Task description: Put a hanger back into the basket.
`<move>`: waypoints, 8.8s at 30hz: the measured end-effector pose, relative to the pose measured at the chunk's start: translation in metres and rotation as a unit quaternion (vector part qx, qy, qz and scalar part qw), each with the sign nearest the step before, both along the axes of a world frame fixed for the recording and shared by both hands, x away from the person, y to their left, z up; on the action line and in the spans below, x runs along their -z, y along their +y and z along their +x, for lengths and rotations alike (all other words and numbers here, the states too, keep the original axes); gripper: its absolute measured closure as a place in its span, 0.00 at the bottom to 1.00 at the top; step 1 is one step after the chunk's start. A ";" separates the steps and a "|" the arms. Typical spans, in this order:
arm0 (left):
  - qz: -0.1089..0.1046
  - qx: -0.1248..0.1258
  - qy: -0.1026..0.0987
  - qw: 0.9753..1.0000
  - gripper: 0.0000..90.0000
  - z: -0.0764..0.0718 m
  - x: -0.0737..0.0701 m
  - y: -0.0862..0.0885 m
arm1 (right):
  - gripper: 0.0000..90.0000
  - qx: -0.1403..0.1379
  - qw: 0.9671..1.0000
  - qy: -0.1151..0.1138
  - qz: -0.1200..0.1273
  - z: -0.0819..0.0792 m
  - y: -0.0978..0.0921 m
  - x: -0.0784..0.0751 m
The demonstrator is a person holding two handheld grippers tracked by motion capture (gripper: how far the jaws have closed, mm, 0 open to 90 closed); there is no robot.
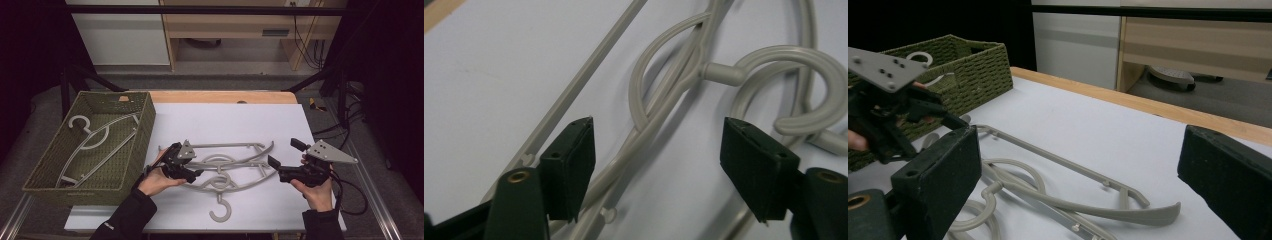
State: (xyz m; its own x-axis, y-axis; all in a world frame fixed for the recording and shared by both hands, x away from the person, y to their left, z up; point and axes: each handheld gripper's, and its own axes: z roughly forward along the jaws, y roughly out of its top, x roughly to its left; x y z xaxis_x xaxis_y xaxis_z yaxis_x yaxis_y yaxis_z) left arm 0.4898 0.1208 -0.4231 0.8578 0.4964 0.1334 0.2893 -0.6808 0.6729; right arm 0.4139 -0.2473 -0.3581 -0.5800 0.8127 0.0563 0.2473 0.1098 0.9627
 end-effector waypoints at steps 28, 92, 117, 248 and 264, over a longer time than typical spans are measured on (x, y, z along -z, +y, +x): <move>0.087 0.023 0.015 0.996 0.72 0.022 0.024 -0.012 | 0.05 -0.001 1.000 0.002 0.000 0.001 0.001 0.001; -0.097 -0.056 -0.072 0.991 0.91 -0.041 -0.168 0.073 | 0.04 0.002 1.000 0.002 0.002 0.000 -0.002 0.001; -0.083 -0.139 -0.052 0.985 0.91 -0.031 -0.169 0.207 | 0.04 0.004 1.000 0.005 0.000 0.001 -0.002 0.002; -0.232 -0.151 -0.131 0.952 0.19 -0.082 -0.105 0.164 | 0.04 0.010 1.000 0.010 -0.002 0.003 0.000 0.005; -0.198 -0.087 -0.091 0.972 0.15 -0.087 -0.073 0.109 | 0.04 0.013 1.000 0.011 -0.001 0.002 -0.002 0.006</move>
